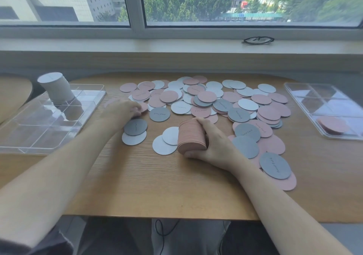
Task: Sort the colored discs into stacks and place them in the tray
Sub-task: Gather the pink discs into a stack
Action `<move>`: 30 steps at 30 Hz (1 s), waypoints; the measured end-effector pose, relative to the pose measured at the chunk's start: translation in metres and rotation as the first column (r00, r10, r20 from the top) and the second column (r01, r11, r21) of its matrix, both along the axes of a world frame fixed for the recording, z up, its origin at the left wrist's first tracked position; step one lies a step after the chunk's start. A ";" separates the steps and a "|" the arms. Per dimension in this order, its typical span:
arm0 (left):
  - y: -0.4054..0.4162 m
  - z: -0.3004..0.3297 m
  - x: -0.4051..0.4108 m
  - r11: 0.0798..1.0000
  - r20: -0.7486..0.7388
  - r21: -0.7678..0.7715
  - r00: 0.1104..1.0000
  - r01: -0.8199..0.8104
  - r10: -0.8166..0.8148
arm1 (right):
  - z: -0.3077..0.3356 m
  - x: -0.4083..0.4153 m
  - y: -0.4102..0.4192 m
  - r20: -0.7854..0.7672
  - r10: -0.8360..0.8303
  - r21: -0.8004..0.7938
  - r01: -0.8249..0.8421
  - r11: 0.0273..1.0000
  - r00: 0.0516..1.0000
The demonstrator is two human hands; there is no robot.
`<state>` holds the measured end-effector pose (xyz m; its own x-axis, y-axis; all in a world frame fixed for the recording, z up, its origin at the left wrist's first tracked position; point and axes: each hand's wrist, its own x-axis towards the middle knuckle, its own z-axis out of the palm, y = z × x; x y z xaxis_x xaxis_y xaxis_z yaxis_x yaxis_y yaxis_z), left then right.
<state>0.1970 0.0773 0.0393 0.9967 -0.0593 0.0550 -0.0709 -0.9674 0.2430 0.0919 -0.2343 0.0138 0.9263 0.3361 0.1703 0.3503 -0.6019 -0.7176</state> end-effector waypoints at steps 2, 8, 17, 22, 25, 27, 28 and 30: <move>0.003 0.002 -0.004 0.999 0.046 0.046 0.999 -0.004 0.002 | 0.000 0.000 0.000 -0.001 0.001 0.000 -0.001 1.000 1.000; 0.006 0.009 -0.027 0.997 0.395 0.027 0.917 -0.078 0.061 | 0.001 -0.001 0.000 0.008 0.004 0.001 -0.004 1.000 1.000; -0.065 0.011 -0.061 0.904 0.388 -0.355 0.917 0.236 -0.087 | 0.001 -0.002 0.000 -0.013 0.009 0.010 -0.009 1.000 1.000; -0.109 -0.003 -0.076 0.813 0.329 -0.479 0.926 0.332 -0.185 | -0.002 -0.001 0.000 -0.030 -0.008 0.011 0.008 1.000 1.000; -0.112 -0.011 -0.076 0.773 0.234 -0.574 0.959 0.271 -0.162 | -0.002 -0.001 0.000 -0.012 -0.011 0.027 0.011 1.000 1.000; -0.112 -0.012 -0.080 0.776 0.168 -0.582 0.969 0.245 -0.180 | -0.002 -0.001 0.000 0.008 -0.004 0.023 0.004 1.000 1.000; -0.113 -0.011 -0.084 0.792 0.143 -0.559 0.969 0.245 -0.199 | -0.002 -0.001 0.000 0.017 -0.003 0.016 0.003 1.000 1.000; -0.118 -0.012 -0.091 0.835 0.110 -0.491 0.969 0.247 -0.222 | -0.002 0.001 0.000 0.033 0.003 0.003 -0.003 1.000 0.999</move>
